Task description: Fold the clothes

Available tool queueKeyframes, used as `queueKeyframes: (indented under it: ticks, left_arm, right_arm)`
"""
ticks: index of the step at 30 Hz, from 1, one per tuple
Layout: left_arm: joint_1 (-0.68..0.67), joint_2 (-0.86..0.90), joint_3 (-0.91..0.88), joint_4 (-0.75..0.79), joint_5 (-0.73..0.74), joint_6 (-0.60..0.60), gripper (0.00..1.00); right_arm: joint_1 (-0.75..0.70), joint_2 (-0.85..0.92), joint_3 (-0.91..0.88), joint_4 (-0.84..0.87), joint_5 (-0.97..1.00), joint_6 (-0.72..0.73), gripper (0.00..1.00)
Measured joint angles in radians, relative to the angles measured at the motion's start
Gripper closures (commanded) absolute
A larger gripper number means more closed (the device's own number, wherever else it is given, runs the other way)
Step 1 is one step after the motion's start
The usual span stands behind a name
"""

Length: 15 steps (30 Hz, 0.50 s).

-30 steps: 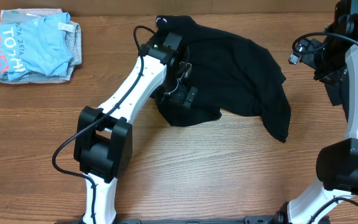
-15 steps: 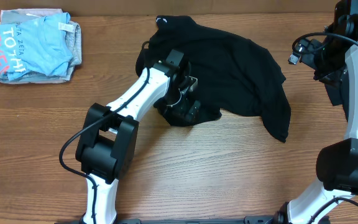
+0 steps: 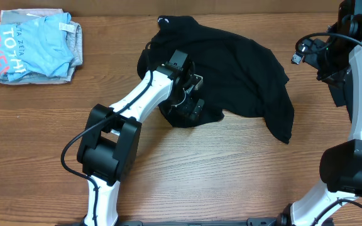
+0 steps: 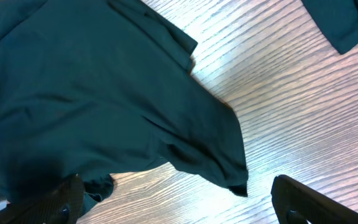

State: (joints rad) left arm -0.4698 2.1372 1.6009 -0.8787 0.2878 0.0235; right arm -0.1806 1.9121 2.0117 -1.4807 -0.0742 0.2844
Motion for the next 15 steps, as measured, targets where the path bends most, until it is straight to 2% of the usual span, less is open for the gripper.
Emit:
queueKeyframes:
  ticks: [2,4,6,8,9,12,15]
  left_arm:
    - [0.000,0.000,0.000,0.002,0.000,0.019,0.34]
    - [0.000,0.000,0.000,0.004,0.000,0.035,0.55]
    - [0.000,0.000,0.000,0.004,0.001,0.041,0.69]
    - [0.000,0.000,0.000,0.004,0.000,0.048,0.93]
    - [0.000,0.000,0.000,0.004,0.001,0.047,0.96]
    - [0.000,0.000,0.001,-0.008,0.001,0.048,0.96]
    - [0.000,0.000,0.017,-0.085,-0.008,0.047,0.96]
  right_arm:
    - [0.000,0.000,0.000,0.000,0.000,0.000,0.00]
    - [0.000,0.000,0.000,0.000,0.000,0.000,0.00]
    - [0.000,0.000,0.000,0.000,0.000,0.000,0.00]
    - [0.000,0.000,0.000,0.000,-0.001,0.000,0.00]
    - [0.000,0.000,0.000,0.000,0.000,0.000,0.00]
    - [0.000,0.000,0.000,0.000,-0.001,0.000,0.00]
    - [0.000,0.000,0.000,-0.001,-0.001,0.000,0.00]
